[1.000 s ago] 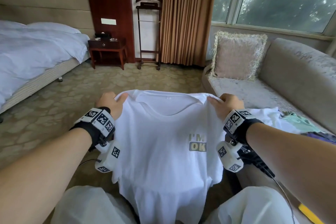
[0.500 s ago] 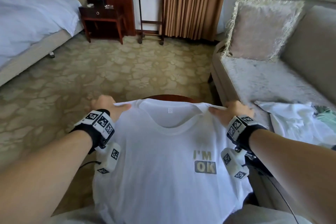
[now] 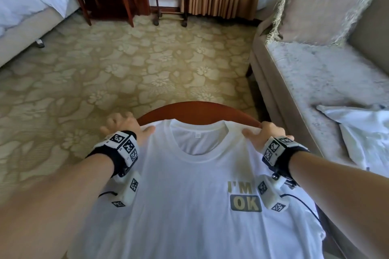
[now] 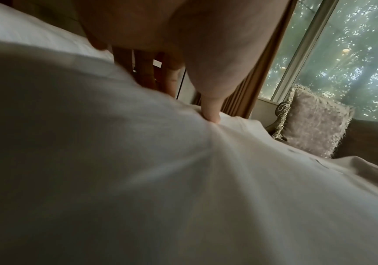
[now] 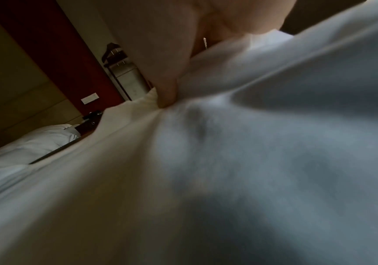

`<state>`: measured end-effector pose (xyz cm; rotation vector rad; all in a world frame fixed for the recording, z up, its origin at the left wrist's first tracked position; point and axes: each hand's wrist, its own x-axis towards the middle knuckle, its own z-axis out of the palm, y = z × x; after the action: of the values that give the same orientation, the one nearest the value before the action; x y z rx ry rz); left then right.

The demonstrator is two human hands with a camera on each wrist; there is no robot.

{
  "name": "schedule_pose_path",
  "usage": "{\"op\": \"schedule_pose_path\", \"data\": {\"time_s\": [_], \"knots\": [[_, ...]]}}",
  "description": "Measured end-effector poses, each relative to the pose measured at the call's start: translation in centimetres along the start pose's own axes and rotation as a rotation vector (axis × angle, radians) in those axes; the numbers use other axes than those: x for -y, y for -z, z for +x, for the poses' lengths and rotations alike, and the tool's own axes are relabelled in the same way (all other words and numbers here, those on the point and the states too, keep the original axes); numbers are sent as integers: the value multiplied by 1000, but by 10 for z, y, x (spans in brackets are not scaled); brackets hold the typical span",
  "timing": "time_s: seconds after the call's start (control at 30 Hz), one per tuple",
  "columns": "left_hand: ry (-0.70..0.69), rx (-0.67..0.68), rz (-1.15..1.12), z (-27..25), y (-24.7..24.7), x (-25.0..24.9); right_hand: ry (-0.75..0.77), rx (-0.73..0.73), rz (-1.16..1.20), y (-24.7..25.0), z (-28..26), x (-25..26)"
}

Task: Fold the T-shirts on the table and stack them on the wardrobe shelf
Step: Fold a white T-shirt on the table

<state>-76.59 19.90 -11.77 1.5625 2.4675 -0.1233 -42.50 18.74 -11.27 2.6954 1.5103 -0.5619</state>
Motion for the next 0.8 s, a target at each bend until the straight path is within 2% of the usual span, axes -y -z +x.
{"op": "schedule_pose_path", "data": {"time_s": [0.1,0.17,0.3,0.4,0.5,0.67,0.8], "knots": [[-26,-148,98,-16,2,-3,9,-57,-50,-1,-8,4],[-42,-157,78,-22,7,-6,8,-84,-34,6,-16,5],[-109,73,-122,-34,16,-12,-24,-58,51,32,-33,-13],[-137,225,-192,-53,21,-20,-156,13,186,51,-39,-41],[-220,304,-193,-83,25,-42,-218,103,336,63,-57,-77],[-454,374,-166,-142,8,-88,-204,340,337,48,-89,-123],[-498,447,-102,-178,-12,-112,-171,421,519,23,-104,-150]]}}
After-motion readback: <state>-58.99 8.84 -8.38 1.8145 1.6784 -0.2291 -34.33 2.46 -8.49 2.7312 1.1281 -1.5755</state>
